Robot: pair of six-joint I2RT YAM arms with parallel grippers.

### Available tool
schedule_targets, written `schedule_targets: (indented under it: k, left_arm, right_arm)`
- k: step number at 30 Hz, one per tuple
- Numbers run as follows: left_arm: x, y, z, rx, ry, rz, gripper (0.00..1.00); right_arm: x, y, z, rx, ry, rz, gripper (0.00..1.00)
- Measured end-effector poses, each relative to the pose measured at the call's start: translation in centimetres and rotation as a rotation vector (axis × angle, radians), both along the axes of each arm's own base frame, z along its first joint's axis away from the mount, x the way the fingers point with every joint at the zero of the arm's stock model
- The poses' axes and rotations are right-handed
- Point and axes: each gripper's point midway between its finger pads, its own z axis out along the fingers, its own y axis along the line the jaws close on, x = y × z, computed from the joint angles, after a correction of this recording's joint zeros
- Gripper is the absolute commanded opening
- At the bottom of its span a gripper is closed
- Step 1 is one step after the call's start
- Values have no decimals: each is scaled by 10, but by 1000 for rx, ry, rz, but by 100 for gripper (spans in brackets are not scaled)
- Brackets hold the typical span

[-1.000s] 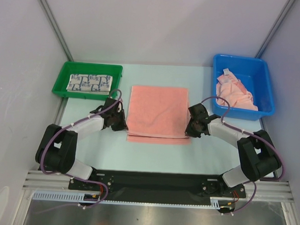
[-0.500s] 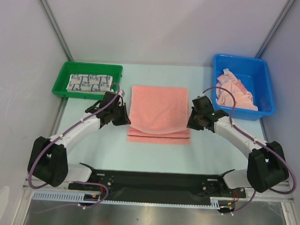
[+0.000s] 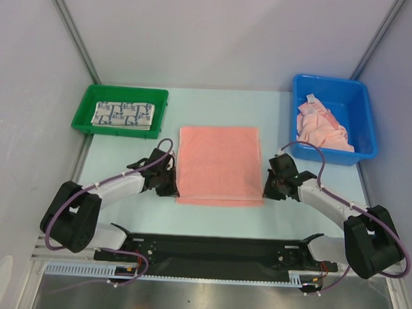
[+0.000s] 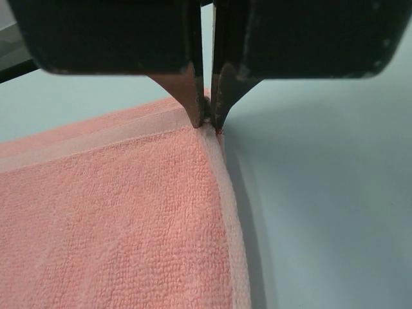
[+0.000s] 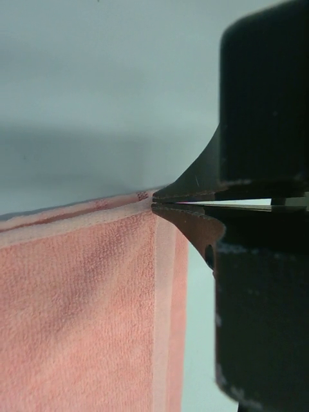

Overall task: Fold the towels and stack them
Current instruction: Fold the towel

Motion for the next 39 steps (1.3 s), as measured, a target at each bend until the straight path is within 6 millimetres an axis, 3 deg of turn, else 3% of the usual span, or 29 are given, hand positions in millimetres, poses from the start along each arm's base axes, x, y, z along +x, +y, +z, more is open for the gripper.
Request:
schedule_targets:
  k: [6, 12, 14, 15, 18, 23, 25, 28, 32, 34, 35, 36, 39]
  left_arm:
    - [5, 4, 12, 34, -1, 8, 0]
    - [54, -15, 106, -21, -197, 7, 0]
    - [55, -20, 125, -52, -255, -5, 0]
    - [50, -21, 126, -57, -260, -11, 0]
    - [25, -16, 99, -43, -213, -30, 0]
    - [-25, 1, 32, 12, -38, -47, 0]
    - [-36, 1, 20, 12, -4, -55, 0]
    - [-39, 0, 11, 20, 17, -61, 1]
    - [-40, -4, 2, 32, 37, -75, 24]
    - [-41, -3, 0, 44, 42, -77, 27]
    - [-41, -2, -1, 51, 42, -75, 33]
    - [-41, 0, -1, 60, 42, -73, 37]
    - [-40, 7, 2, 105, 46, -64, 53]
  right_arm:
    - [11, 4, 15, 15, -32, 10, 0]
    - [51, 12, 94, 69, -207, 15, 0]
    - [52, 11, 112, 91, -258, 15, 0]
    - [49, 10, 115, 95, -264, 15, 0]
    - [32, 3, 109, 98, -263, 14, 0]
    - [-8, -2, 57, 101, -150, 35, 0]
    - [-24, -2, 34, 91, -84, 45, 0]
    - [-33, 0, 12, 79, -28, 43, 0]
    - [-37, -4, -7, 56, -1, 5, 0]
    - [-37, -6, -8, 52, -10, -8, 12]
    - [-36, -7, -7, 50, -17, -17, 19]
    - [-35, -7, -5, 52, -26, -23, 32]
    - [-35, -9, 2, 53, -41, -33, 55]
